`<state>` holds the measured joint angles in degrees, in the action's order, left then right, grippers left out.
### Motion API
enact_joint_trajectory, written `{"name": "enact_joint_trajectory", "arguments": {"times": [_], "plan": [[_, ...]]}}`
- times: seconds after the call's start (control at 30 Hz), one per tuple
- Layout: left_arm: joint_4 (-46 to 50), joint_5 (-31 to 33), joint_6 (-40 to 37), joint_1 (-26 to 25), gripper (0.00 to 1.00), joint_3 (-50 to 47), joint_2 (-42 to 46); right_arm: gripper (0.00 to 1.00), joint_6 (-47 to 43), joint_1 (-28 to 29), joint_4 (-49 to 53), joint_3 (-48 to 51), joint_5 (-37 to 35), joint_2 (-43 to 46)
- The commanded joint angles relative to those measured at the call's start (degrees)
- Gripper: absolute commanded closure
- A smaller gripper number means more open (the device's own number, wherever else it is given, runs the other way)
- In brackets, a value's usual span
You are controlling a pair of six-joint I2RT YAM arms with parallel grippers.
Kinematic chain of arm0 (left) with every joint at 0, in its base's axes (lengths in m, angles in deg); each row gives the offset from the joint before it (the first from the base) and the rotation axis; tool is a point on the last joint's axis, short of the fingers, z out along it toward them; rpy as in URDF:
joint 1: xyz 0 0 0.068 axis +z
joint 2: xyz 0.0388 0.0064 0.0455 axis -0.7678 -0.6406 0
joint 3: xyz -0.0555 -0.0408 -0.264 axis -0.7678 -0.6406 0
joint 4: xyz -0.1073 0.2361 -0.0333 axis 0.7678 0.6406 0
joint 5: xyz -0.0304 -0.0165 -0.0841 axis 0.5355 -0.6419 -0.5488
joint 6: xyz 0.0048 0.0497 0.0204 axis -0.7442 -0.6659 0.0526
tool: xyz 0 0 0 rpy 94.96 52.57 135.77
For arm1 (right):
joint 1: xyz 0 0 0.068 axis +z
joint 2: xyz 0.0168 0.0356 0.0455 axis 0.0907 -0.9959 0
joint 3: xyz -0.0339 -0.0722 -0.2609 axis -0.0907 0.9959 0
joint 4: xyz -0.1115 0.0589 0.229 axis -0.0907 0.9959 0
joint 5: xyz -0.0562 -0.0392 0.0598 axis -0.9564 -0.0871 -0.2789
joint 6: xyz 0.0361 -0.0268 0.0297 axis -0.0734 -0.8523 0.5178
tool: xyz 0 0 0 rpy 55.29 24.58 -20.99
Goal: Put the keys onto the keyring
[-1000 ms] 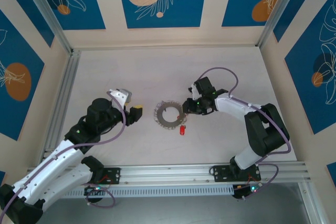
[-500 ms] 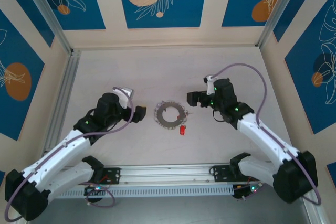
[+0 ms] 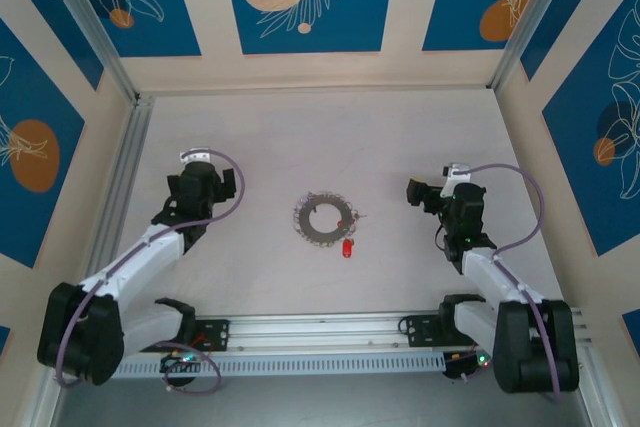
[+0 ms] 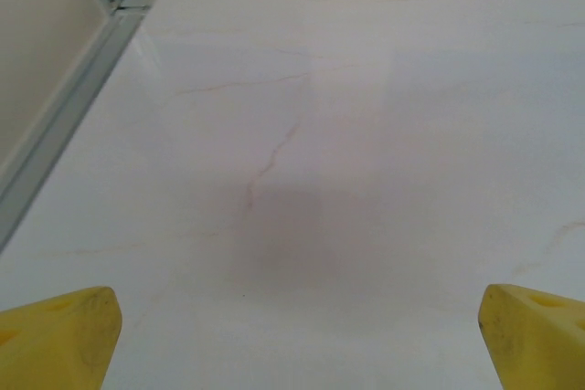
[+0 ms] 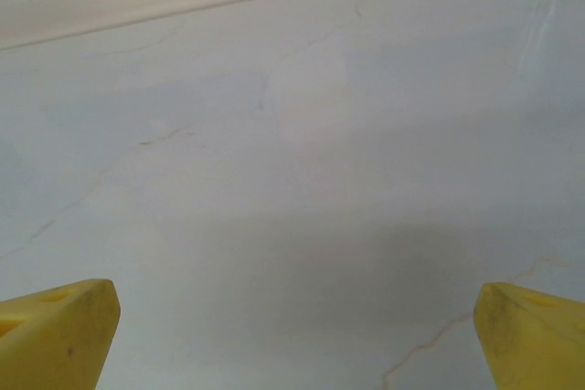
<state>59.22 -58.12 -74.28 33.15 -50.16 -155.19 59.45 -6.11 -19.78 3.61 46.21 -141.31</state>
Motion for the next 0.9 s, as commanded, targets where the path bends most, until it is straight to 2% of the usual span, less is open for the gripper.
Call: {"name": "enact_joint_trajectory", "arguments": {"times": [0.0,0.07,0.13,0.2,0.27,0.33,0.4,0.47,0.5,0.6,0.67,0.7,0.73,0.87], "plan": [[-8.32,3.15,-3.91,3.58,0.0,-0.66,-6.23,0.01,0.22,-2.45,-16.1,0.79,6.04,-6.2],[-8.87,3.34,-4.03,5.33,0.0,0.54,-8.77,0.01,-2.22,-1.28,-22.11,1.48,6.83,-9.46],[-17.02,3.25,-6.96,5.77,0.0,-1.65,-10.57,0.01,-2.94,-0.49,-23.87,0.83,5.12,-12.78],[-21.04,4.31,-8.92,6.18,0.0,-2.77,-12.56,0.01,-2.65,-0.5,-24.84,0.65,4.81,-14.98],[-31.23,3.93,-12.0,6.35,0.0,-6.93,-14.32,0.01,-2.33,-0.56,-25.67,0.29,3.65,-16.55],[-37.58,3.2,-11.84,7.02,0.0,-9.35,-15.96,0.01,-1.98,-0.91,-26.29,-0.76,3.51,-19.04],[-38.65,-1.29,-12.24,7.87,0.0,-9.13,-17.97,0.01,-1.93,-0.86,-27.99,-1.76,3.43,-22.88],[-43.59,-6.42,-13.61,8.86,0.0,-9.8,-21.37,0.01,-2.45,-0.34,-25.51,-4.15,3.16,-25.1],[-40.53,-8.82,-13.12,9.27,0.0,-8.9,-21.0,0.01,-2.35,-0.37,-23.61,-5.69,3.16,-25.89],[-42.95,-16.87,-12.01,12.18,0.0,-10.51,-20.95,0.01,-2.81,0.24,-23.55,-6.22,2.19,-26.8],[-50.12,-21.04,-13.69,12.71,0.0,-12.93,-23.55,0.01,-2.87,0.35,-22.95,-6.49,1.8,-26.81],[-52.04,-21.08,-14.16,12.45,0.0,-13.49,-24.21,0.01,-2.89,0.38,-23.05,-6.47,1.71,-26.83],[-47.31,-21.38,-13.51,12.54,0.0,-12.65,-22.71,0.01,-2.94,0.43,-22.79,-6.54,1.68,-26.83],[-50.02,-21.42,-13.67,12.67,0.0,-13.16,-23.46,0.01,-4.62,2.16,-22.35,-7.02,-0.18,-27.11]]}}
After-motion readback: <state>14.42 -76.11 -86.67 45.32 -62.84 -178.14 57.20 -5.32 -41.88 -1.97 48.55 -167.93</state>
